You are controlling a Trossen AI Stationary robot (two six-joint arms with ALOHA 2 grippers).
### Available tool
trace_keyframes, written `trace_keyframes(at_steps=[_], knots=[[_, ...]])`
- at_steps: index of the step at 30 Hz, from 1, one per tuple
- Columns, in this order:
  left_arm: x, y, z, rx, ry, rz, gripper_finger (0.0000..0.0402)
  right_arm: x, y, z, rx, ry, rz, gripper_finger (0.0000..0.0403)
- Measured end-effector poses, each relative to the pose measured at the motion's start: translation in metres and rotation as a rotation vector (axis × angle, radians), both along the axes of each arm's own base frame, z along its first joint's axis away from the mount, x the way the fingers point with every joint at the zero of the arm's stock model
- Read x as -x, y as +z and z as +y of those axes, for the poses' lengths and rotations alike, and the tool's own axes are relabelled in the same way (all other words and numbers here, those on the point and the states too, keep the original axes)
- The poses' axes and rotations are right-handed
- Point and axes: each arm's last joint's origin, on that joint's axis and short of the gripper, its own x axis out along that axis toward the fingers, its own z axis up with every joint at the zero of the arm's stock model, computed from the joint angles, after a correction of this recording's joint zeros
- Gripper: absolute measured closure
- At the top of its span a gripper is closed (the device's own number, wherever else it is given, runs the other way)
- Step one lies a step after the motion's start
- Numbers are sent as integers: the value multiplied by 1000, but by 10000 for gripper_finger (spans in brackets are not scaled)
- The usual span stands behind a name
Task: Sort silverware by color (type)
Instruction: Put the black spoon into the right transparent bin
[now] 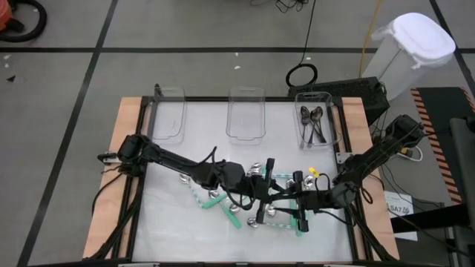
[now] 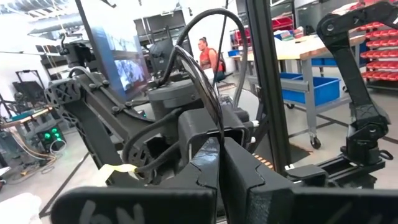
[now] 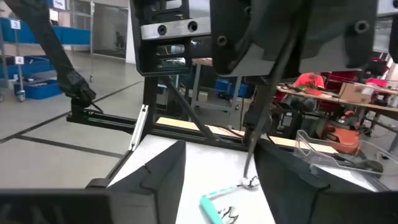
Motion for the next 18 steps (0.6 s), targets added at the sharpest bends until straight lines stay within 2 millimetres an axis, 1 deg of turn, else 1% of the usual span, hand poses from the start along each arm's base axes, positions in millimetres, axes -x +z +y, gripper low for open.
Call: trace_keyframes(at_steps=[6,13,18], knots=[[-2,-6,-2,1,-25,15,394,-2,0,-1,5,10,2,283],[-5,-13,-3,0,-36,37,394,-3,-3,-1,12,6,14,338],[-5,-15,-4,-6,-40,58,394,-3,-5,-1,22,2,27,391]])
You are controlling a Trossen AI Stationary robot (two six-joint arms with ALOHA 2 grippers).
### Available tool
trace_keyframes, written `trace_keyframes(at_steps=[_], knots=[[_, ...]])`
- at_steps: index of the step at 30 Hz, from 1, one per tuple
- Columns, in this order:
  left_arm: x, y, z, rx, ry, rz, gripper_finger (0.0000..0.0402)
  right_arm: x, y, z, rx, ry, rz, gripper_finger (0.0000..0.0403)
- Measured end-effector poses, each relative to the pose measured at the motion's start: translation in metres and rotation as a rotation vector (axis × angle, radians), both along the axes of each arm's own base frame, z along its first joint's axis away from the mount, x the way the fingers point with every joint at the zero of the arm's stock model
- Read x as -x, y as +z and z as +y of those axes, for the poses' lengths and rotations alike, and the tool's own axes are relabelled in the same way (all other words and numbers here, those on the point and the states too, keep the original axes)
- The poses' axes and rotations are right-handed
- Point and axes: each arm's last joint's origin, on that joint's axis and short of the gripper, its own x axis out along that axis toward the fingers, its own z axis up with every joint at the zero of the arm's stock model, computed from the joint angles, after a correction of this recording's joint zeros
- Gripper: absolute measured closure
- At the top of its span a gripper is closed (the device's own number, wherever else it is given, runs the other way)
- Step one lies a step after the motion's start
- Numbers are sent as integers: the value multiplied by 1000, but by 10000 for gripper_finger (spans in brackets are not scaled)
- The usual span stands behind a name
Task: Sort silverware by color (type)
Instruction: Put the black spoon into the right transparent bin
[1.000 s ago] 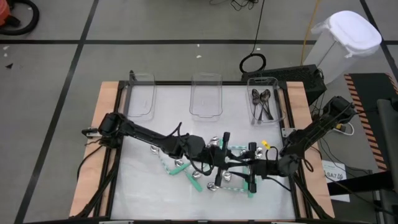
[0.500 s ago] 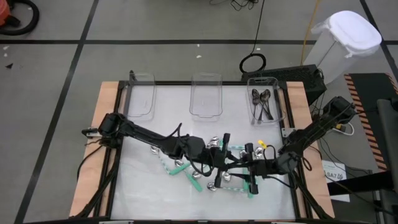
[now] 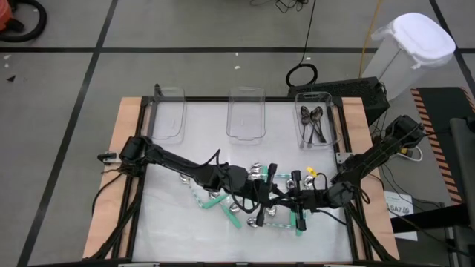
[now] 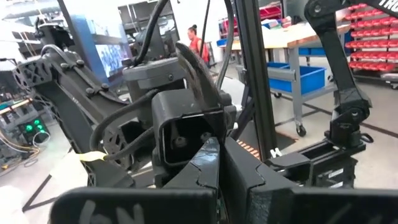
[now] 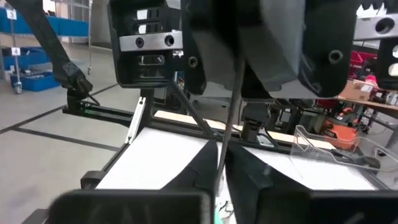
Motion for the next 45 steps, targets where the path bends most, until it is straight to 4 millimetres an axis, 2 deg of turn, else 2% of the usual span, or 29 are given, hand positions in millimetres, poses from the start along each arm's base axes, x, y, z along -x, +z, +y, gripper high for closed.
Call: trace_keyframes(at_steps=[3,6,9,14,17,22,25,27,36,45], knots=[[0,-2,-1,-6,3,24,391,0,-2,-1,-4,-39,15,394],[1,-7,-2,-14,32,96,363,2,-4,-2,16,-97,44,396],[6,-14,-1,-29,140,213,318,4,-3,-3,22,-167,57,398],[22,-9,-2,-75,381,326,265,7,0,-5,53,-301,100,399],[36,-10,-5,-108,465,426,256,8,2,-6,83,-389,147,400],[56,-11,-5,-85,596,556,254,4,17,-8,118,-517,189,401],[60,-15,-1,-52,689,587,254,0,28,-10,95,-517,208,401],[59,-15,-3,-48,686,571,254,-3,30,-11,64,-507,228,401],[52,-4,-14,14,636,444,254,-3,-15,-17,-8,-608,421,401],[33,-23,-20,54,582,405,254,-9,-33,-10,-23,-574,505,400]])
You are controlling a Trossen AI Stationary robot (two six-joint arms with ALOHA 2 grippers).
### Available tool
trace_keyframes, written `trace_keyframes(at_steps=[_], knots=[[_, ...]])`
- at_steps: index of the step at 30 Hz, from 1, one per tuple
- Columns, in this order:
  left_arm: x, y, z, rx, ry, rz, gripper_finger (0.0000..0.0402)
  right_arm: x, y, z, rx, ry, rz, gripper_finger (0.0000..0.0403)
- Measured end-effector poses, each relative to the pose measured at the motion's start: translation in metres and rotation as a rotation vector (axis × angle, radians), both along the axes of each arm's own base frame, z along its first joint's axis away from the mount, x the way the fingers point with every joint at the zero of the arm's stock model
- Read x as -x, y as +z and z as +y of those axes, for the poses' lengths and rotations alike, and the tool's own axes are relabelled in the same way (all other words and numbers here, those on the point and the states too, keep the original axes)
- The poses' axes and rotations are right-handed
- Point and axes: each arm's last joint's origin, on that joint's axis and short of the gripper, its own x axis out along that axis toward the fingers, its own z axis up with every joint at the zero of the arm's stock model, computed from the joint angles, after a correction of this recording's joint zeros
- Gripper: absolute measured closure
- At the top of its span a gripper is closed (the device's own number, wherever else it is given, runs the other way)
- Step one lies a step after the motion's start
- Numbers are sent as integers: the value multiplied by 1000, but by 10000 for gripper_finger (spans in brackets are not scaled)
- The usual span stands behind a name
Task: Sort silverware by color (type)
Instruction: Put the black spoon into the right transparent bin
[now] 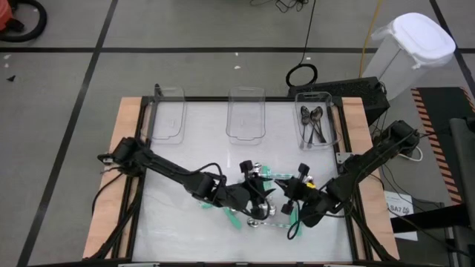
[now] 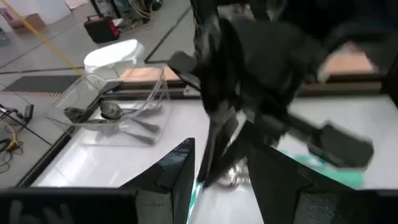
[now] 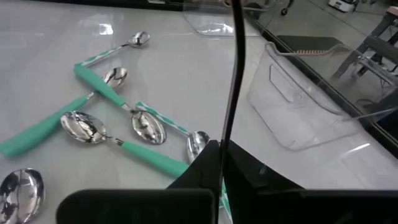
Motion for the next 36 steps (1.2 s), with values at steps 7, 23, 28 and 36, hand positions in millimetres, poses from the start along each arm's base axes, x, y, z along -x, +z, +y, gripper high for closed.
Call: trace_keyframes(at_steps=[7,23,28,36], knots=[[-10,-9,2,39,18,-36,254,0,0,0,5,6,2,399],[-33,-32,17,28,33,-80,259,-1,1,2,25,36,11,399],[-31,-31,15,-8,44,-78,305,-1,1,1,33,37,19,399],[-29,-32,10,-62,37,-49,392,-1,0,1,33,52,37,398]])
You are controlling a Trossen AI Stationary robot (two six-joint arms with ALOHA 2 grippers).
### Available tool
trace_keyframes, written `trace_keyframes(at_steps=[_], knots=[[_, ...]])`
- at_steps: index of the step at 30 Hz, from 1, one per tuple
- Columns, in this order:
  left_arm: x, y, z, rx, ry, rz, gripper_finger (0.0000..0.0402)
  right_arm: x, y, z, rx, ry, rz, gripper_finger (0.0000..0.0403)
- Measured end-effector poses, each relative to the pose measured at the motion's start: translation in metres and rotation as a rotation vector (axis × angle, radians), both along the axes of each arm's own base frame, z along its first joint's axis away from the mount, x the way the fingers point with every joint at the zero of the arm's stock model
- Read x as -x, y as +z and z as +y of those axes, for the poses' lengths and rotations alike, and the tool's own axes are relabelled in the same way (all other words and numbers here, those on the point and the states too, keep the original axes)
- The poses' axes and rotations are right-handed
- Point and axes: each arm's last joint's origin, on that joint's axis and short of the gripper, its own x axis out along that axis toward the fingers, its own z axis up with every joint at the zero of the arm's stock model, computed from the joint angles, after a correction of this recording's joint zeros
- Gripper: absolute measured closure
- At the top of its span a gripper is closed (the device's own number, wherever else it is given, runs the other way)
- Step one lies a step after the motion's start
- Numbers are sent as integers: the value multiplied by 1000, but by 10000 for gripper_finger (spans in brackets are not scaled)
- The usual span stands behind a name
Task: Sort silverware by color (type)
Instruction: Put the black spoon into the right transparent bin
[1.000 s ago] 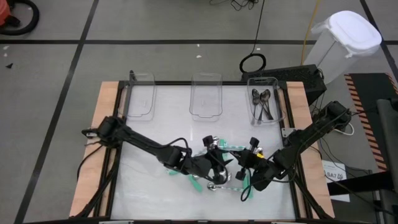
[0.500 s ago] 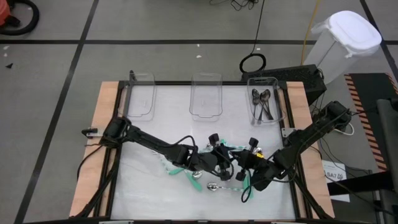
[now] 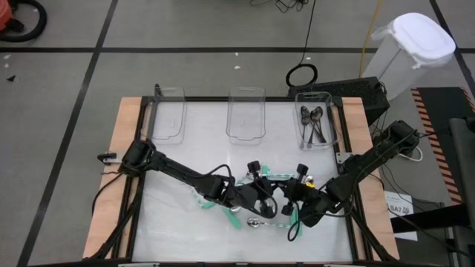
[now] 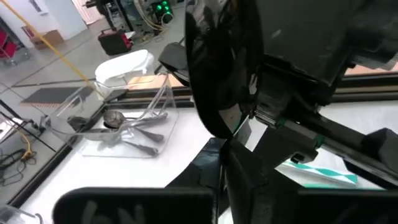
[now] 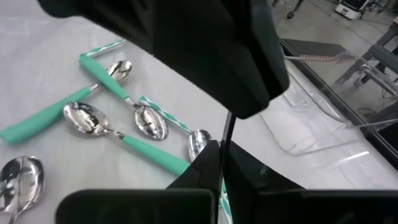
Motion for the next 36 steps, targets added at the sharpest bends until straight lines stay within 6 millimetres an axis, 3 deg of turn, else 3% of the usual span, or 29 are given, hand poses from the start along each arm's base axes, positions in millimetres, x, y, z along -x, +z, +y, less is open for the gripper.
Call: trace_keyframes(at_steps=[7,17,23,36], knots=[[3,9,-1,22,-78,-11,395,4,2,-1,-37,67,68,350],[12,39,-13,41,-122,-143,396,39,40,4,-128,191,-33,279],[11,47,-10,71,-100,-225,396,53,43,16,-27,166,-138,281],[10,54,-14,106,-193,-292,396,53,47,23,-9,209,-163,330]])
